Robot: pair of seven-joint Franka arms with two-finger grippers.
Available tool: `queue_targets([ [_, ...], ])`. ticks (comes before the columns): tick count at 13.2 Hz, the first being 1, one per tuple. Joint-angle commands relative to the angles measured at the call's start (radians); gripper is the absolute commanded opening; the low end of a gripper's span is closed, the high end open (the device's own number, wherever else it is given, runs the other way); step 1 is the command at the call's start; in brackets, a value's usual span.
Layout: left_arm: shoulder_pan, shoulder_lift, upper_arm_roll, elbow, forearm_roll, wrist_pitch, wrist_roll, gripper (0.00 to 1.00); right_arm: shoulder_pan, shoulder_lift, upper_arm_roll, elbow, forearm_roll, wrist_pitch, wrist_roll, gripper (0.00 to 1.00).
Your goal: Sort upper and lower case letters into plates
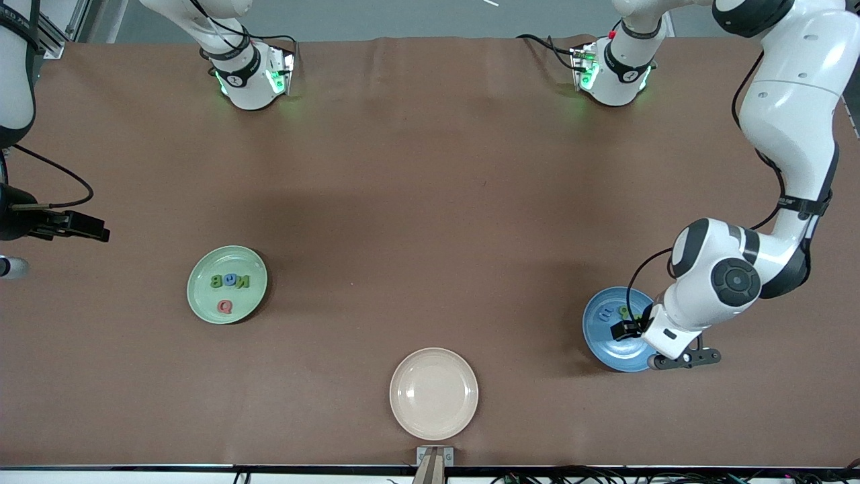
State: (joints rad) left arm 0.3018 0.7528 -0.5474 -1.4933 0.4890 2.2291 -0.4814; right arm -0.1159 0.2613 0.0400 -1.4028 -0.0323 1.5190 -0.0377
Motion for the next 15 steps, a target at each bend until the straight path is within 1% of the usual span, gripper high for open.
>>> queue_targets([
  [1, -0.003, -0.146, -0.017, -0.019, 0.01, -0.124, 0.017, 1.0, -0.013, 0.018, 0.015, 0.041, 0.012, -0.082, 0.01, 1.0],
  [3, 0.016, -0.222, -0.029, -0.019, -0.003, -0.19, 0.036, 1.0, -0.013, 0.015, 0.017, 0.073, 0.018, -0.092, 0.009, 1.0],
  [5, 0.02, -0.303, -0.031, -0.019, -0.006, -0.27, 0.04, 1.0, -0.016, -0.013, 0.015, 0.059, 0.06, -0.094, 0.006, 1.0],
  [6, 0.019, -0.343, -0.032, -0.019, -0.016, -0.305, 0.04, 1.0, -0.016, -0.028, 0.011, 0.029, 0.072, -0.088, 0.002, 1.0],
  [8, 0.019, -0.41, -0.033, -0.018, -0.088, -0.367, 0.059, 1.0, -0.004, -0.066, 0.008, -0.017, 0.072, -0.071, -0.001, 1.0],
  [9, 0.023, -0.444, -0.032, -0.018, -0.124, -0.39, 0.088, 1.0, 0.021, -0.095, -0.006, -0.045, 0.072, -0.057, -0.001, 1.0],
  [11, 0.049, -0.512, -0.032, -0.018, -0.199, -0.439, 0.165, 1.0, 0.093, -0.154, -0.086, -0.123, 0.072, -0.013, -0.001, 1.0],
  [13, 0.069, -0.581, -0.025, -0.018, -0.278, -0.514, 0.229, 1.0, 0.091, -0.218, -0.088, -0.215, 0.072, 0.039, -0.002, 1.0],
  [15, 0.103, -0.636, -0.022, -0.018, -0.355, -0.561, 0.309, 1.0, 0.093, -0.252, -0.088, -0.242, 0.069, 0.044, -0.005, 1.0],
])
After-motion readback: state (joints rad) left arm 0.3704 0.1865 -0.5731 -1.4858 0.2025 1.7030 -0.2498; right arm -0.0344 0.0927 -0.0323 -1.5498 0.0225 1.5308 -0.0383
